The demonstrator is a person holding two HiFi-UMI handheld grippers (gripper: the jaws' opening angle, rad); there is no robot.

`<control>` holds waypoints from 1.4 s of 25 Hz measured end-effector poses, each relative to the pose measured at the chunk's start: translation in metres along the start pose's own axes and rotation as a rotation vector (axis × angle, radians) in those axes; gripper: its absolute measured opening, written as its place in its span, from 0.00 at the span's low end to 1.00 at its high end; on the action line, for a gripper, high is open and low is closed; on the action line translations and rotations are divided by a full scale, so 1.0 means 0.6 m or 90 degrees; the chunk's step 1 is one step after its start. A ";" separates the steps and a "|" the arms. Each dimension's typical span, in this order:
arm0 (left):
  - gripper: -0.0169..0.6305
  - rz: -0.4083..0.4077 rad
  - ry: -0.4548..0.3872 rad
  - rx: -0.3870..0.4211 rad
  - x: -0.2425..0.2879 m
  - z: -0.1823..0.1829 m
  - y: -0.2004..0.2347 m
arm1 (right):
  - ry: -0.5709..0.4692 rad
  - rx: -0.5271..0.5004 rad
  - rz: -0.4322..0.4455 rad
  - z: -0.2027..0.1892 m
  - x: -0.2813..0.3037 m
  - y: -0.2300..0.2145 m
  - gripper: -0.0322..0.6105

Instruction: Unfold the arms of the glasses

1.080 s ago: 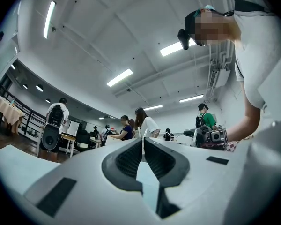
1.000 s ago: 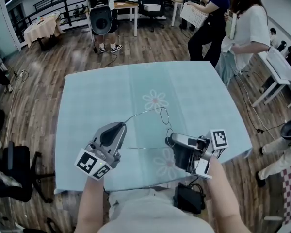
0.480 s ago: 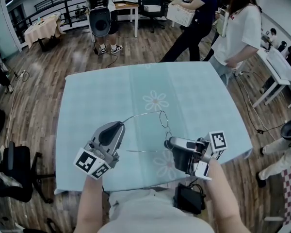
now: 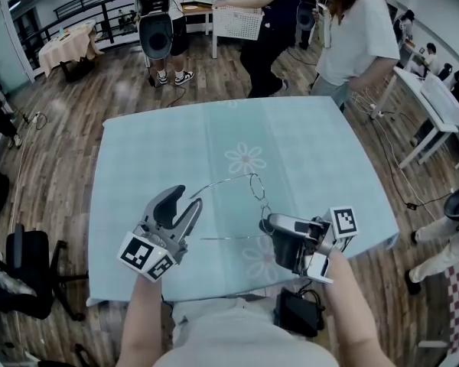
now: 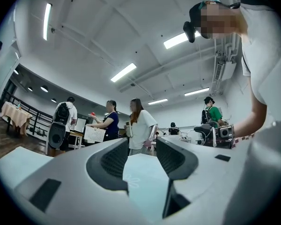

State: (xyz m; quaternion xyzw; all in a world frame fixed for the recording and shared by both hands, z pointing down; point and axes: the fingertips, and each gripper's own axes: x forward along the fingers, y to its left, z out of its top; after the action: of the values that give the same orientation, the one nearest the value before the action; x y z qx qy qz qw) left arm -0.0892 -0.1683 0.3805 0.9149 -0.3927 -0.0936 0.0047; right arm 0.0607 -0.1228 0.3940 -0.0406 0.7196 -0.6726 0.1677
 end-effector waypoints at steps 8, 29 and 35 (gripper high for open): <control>0.31 -0.007 -0.006 0.006 -0.007 0.009 -0.004 | -0.021 0.001 -0.003 0.007 -0.001 -0.005 0.38; 0.14 0.161 0.042 0.048 -0.011 -0.020 0.028 | -0.221 -0.076 -0.030 0.090 0.000 -0.021 0.37; 0.05 0.193 0.060 0.068 -0.006 -0.022 0.019 | -0.297 -0.090 -0.048 0.104 -0.001 -0.024 0.37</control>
State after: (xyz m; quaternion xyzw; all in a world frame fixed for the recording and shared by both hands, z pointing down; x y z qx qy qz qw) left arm -0.0974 -0.1748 0.3951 0.8474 -0.5301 -0.0281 -0.0115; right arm 0.0773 -0.1834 0.4055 -0.2335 0.7048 -0.5986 0.3006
